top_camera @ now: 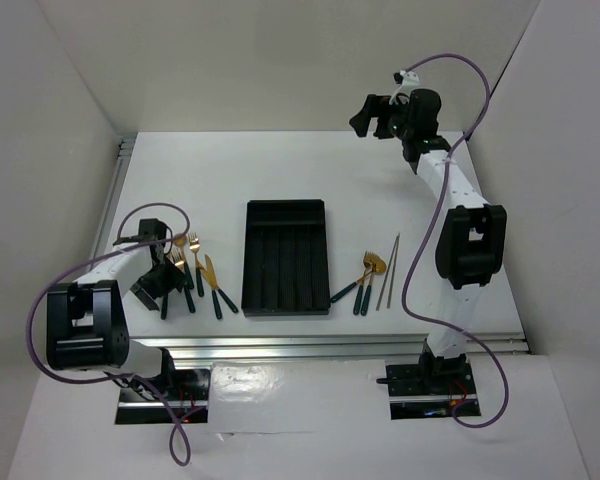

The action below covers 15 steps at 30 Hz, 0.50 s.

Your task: Sort the eating utensils into containers

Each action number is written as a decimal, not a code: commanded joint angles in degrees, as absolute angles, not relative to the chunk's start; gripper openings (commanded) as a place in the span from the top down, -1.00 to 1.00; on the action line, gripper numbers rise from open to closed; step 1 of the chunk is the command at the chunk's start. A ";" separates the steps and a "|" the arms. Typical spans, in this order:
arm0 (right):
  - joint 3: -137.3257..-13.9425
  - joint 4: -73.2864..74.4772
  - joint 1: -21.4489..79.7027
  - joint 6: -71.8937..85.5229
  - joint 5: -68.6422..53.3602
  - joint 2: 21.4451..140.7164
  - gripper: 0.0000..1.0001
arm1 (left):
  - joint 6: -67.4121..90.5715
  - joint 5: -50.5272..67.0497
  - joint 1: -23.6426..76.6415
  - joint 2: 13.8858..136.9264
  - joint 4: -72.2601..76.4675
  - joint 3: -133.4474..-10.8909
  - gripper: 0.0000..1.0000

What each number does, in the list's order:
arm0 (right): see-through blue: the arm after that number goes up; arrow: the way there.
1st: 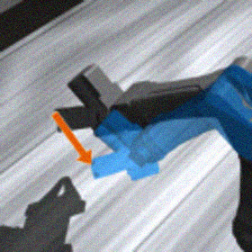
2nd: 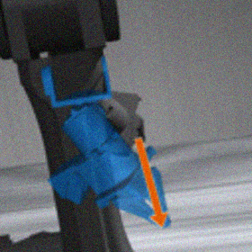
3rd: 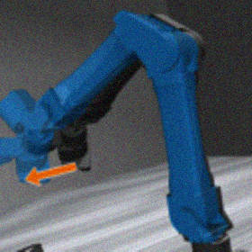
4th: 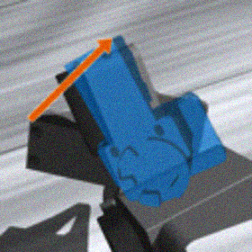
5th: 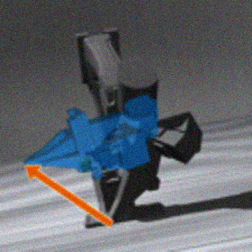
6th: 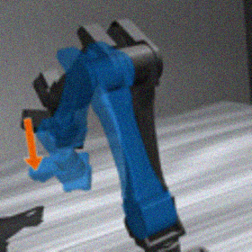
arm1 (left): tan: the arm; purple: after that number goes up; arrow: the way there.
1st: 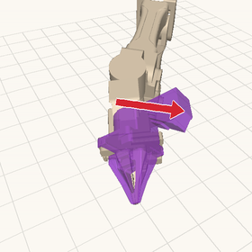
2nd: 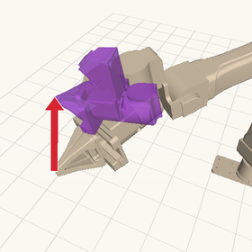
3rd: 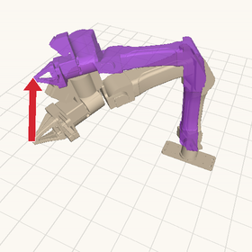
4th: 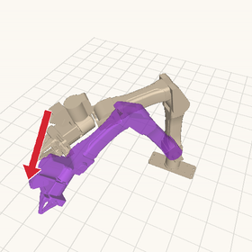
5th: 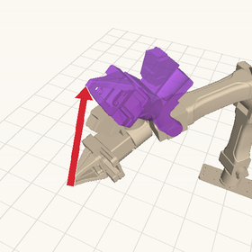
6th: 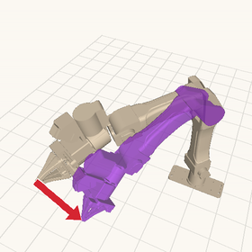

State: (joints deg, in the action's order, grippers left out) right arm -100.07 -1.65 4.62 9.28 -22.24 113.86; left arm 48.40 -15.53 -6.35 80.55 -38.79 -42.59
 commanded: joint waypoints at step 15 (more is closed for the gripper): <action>-105.29 0.44 4.92 8.35 -21.01 115.58 -1.00 | 51.77 -14.34 -7.12 84.64 -37.36 -41.14 0.36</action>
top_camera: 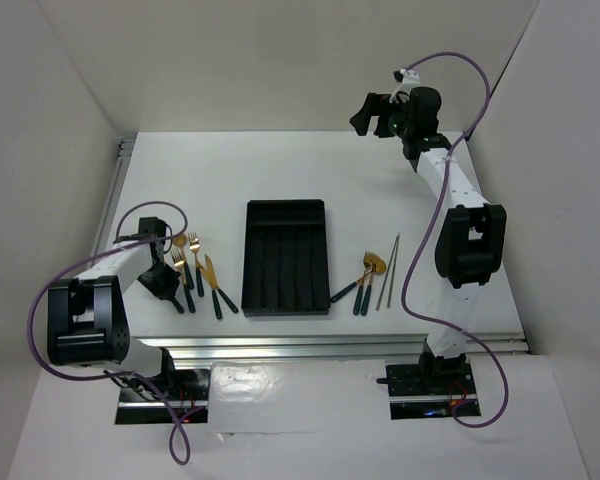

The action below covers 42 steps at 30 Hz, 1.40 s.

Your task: Sort the eating utensils into containers

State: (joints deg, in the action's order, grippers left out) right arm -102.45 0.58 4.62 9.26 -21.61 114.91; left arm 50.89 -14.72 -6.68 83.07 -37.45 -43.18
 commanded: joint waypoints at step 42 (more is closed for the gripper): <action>-104.15 0.44 4.39 12.66 -16.88 112.85 -1.00 | 28.74 6.50 19.24 76.72 -29.80 -64.15 1.00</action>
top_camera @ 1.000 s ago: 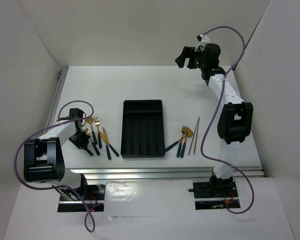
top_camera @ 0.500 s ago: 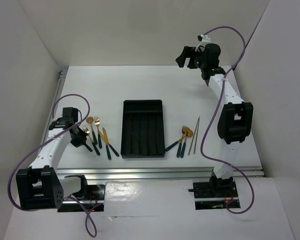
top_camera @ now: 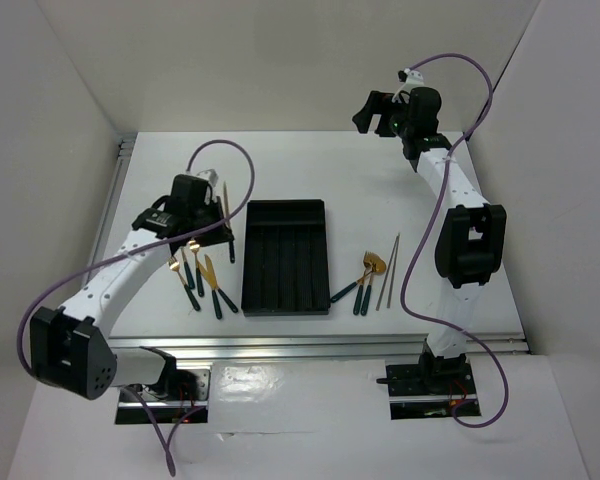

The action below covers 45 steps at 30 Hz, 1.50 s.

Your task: Sort the eating utensils into containers

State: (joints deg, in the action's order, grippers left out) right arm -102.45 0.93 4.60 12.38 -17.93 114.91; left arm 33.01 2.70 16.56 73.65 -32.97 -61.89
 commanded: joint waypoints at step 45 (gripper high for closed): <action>-101.43 0.44 3.87 13.18 -14.77 109.42 -1.00 | 42.54 -3.34 29.53 91.49 -34.53 -59.77 0.95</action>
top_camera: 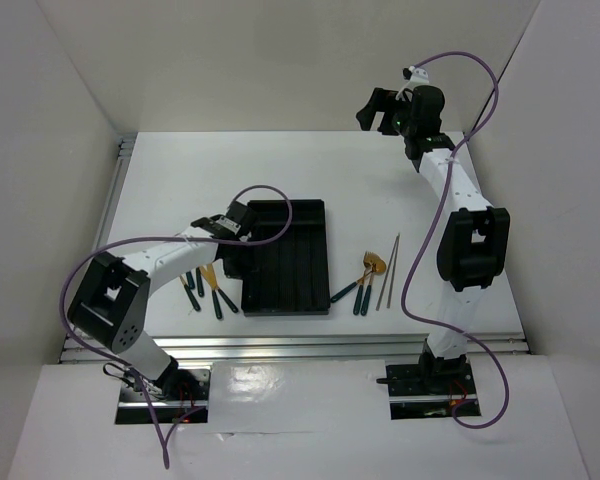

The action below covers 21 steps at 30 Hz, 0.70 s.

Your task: Sort the eating utensils into containers

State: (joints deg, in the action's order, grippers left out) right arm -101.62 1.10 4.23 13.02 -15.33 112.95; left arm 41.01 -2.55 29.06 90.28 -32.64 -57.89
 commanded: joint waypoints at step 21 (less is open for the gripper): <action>-101.43 0.44 3.87 13.18 -16.44 109.42 -1.00 | 41.40 -7.29 31.73 85.63 -38.41 -65.91 -0.29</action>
